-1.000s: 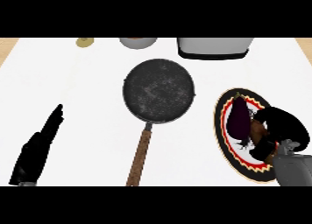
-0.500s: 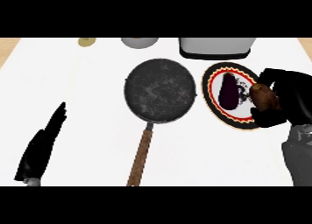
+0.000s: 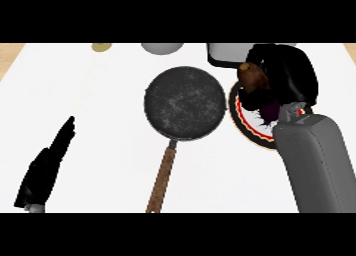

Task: Pick the sweet potato from the plate and place it in the pan

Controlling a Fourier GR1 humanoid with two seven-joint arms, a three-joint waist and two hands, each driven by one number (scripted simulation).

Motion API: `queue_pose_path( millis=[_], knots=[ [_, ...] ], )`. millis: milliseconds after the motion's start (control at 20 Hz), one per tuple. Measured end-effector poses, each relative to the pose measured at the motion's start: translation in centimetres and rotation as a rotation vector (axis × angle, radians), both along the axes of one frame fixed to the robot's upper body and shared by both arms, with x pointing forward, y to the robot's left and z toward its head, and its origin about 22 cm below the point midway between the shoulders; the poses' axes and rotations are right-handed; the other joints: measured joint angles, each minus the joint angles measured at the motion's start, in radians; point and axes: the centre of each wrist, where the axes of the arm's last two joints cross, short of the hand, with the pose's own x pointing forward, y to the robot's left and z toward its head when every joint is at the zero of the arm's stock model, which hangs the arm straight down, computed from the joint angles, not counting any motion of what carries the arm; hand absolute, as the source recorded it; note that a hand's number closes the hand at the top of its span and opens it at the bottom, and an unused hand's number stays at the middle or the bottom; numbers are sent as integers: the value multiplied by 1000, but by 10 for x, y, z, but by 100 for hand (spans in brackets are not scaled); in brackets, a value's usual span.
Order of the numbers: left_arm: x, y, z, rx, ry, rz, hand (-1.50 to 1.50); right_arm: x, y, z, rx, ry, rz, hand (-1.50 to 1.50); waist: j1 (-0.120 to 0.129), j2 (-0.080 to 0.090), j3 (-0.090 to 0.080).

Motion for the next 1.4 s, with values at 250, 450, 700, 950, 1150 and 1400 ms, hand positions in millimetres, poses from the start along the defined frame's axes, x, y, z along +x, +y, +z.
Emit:
queue_pose_path(
  millis=[250, 450, 700, 950, 1150, 1400],
  knots=[
    [2, -1, -3, -2, -4, -10, 0, 31, 36, -11, 82, 47, 40, 150, 7, 3, 0],
    [4, -5, -3, -4, -10, -30, 0, 57, 60, -22, 144, 94, 48, 150, 23, 8, 0],
    [8, -5, -5, 0, -10, -42, 0, 75, 82, -49, 129, 176, 59, 150, 37, 12, 0],
    [13, -12, -4, -3, -18, -70, 0, 84, 90, -71, 56, 284, 94, 150, 62, 21, 0],
    [19, -20, 2, -6, -28, -96, 0, 86, 78, -89, 249, 420, 42, -150, 89, 29, 2],
    [25, -20, 7, -1, -41, -111, 0, 86, 69, -105, 470, 459, 2, -150, 109, 32, 2]
  ],
)
